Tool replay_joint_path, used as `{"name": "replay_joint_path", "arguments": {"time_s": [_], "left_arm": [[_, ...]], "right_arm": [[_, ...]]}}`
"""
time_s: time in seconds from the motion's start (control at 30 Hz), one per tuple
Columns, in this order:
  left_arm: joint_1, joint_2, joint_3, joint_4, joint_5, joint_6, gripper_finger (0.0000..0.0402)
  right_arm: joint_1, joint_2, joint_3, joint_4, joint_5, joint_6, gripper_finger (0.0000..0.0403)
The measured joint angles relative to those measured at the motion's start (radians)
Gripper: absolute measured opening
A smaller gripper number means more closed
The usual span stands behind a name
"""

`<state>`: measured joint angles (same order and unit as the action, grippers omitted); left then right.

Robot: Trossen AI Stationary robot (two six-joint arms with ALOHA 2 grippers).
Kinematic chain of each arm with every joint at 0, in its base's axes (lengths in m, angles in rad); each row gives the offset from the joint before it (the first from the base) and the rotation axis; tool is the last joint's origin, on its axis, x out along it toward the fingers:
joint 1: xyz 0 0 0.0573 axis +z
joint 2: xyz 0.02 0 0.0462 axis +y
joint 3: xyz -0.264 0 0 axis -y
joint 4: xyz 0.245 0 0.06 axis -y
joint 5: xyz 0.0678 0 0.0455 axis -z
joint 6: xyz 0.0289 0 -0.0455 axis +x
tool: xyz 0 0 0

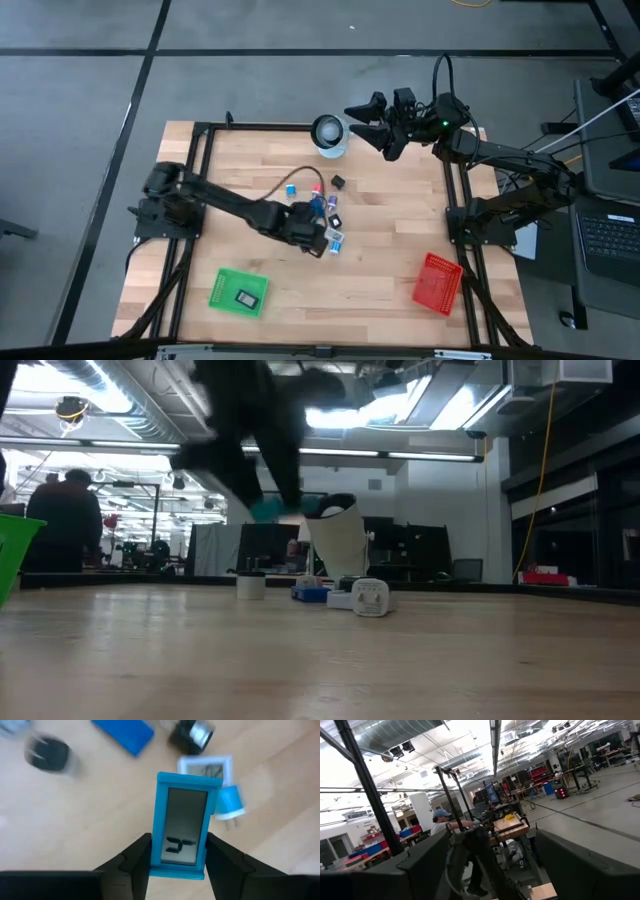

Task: Pick & Place Office items
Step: Put the light blue digital clock into the green bin

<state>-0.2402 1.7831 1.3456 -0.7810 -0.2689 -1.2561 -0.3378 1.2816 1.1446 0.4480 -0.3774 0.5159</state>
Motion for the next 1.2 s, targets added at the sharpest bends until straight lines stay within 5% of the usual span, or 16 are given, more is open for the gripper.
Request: {"name": "replay_joint_path", "arguments": {"time_s": [0.17, 0.37, 0.73, 1.2], "left_arm": [[-0.069, -0.194, 0.002, -0.162, -0.124, -0.038, 0.0152], [-0.223, -0.296, 0.0, -0.278, -0.023, -0.016, 0.0152], [-0.584, -0.188, -0.01, -0.34, 0.073, -0.297, 0.0153], [-0.673, -0.101, -0.164, -0.138, 0.141, -0.472, 0.0196]], "right_arm": [[0.0, 0.0, 0.0, 0.0, 0.018, -0.004, 0.0306], [0.0, 0.0, 0.0, 0.0, 0.03, -0.005, 0.0306], [0.0, 0.0, 0.0, 0.0, 0.062, -0.018, 0.0306], [0.0, 0.0, 0.0, 0.001, 0.108, 0.005, 0.0307]]}}
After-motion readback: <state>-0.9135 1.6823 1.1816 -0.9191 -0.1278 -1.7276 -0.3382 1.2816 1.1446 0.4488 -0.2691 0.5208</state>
